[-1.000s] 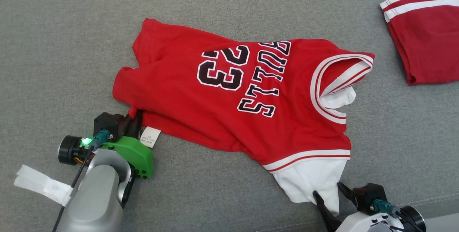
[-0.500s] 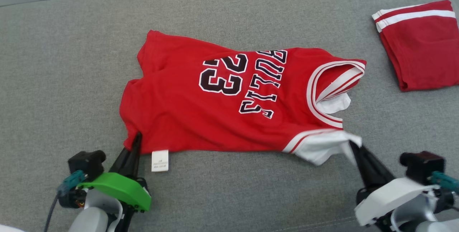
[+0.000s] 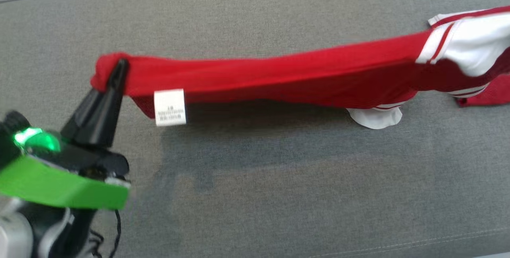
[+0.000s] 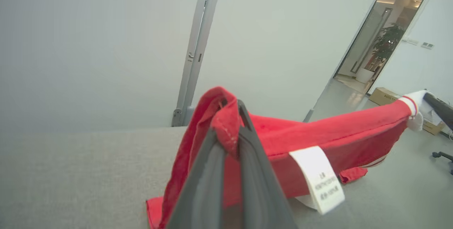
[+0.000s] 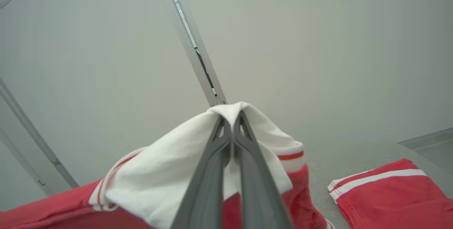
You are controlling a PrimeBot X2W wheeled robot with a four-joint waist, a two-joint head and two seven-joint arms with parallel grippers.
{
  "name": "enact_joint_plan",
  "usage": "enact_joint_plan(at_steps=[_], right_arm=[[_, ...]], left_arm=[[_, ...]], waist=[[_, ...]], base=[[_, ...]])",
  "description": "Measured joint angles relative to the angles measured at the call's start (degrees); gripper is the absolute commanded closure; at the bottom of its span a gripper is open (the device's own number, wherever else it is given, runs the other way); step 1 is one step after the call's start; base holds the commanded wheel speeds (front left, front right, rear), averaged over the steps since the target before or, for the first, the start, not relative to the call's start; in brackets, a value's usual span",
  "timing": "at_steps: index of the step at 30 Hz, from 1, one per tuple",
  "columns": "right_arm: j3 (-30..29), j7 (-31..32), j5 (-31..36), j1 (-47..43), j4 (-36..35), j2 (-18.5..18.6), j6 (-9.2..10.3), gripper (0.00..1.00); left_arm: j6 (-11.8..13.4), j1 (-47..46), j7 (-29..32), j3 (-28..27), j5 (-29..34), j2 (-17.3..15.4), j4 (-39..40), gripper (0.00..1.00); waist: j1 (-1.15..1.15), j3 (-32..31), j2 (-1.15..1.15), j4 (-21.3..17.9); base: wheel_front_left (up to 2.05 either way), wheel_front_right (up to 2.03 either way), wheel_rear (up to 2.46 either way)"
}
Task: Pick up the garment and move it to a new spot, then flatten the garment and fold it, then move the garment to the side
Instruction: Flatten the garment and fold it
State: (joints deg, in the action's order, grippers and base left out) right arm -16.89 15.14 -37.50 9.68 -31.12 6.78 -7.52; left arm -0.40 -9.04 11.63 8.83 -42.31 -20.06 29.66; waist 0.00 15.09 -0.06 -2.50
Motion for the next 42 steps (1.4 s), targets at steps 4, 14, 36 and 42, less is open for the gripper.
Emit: enact_joint_plan(at_steps=[4, 14, 36, 42], right_arm=[[-0.45, 2.03, 2.14, 16.30, 6.83, 2.22, 0.00, 1.00], [0.05, -6.69, 19.94, 60.27, 44.69, -1.87, -0.09, 1.00], [19.76, -29.89, 9.42, 41.88, 50.02, 3.76, 0.01, 1.00], [21.24, -29.97, 7.02, 16.99, 45.33, 5.83, -0.03, 1.00]], left_arm=[[1.31, -17.27, 7.24, -1.38, -3.82, -1.09, -3.27, 1.00], [-0.24, -60.04, 4.42, 1.13, 4.27, -0.01, -39.76, 1.00], [-7.13, -49.08, -26.69, 6.26, 5.50, 0.59, -54.21, 1.00], [-6.86, -21.48, -26.66, 4.26, 10.25, 1.51, -46.77, 1.00]], waist=[[0.00, 2.66, 0.00, 0.44], [0.01, 11.81, 0.00, 1.33], [0.00, 19.22, 0.00, -1.05], [0.00, 15.11, 0.00, -0.98]], base=[[0.00, 0.00, 0.00], [0.00, 0.00, 0.00], [0.00, 0.00, 0.00], [0.00, 0.00, 0.00]])
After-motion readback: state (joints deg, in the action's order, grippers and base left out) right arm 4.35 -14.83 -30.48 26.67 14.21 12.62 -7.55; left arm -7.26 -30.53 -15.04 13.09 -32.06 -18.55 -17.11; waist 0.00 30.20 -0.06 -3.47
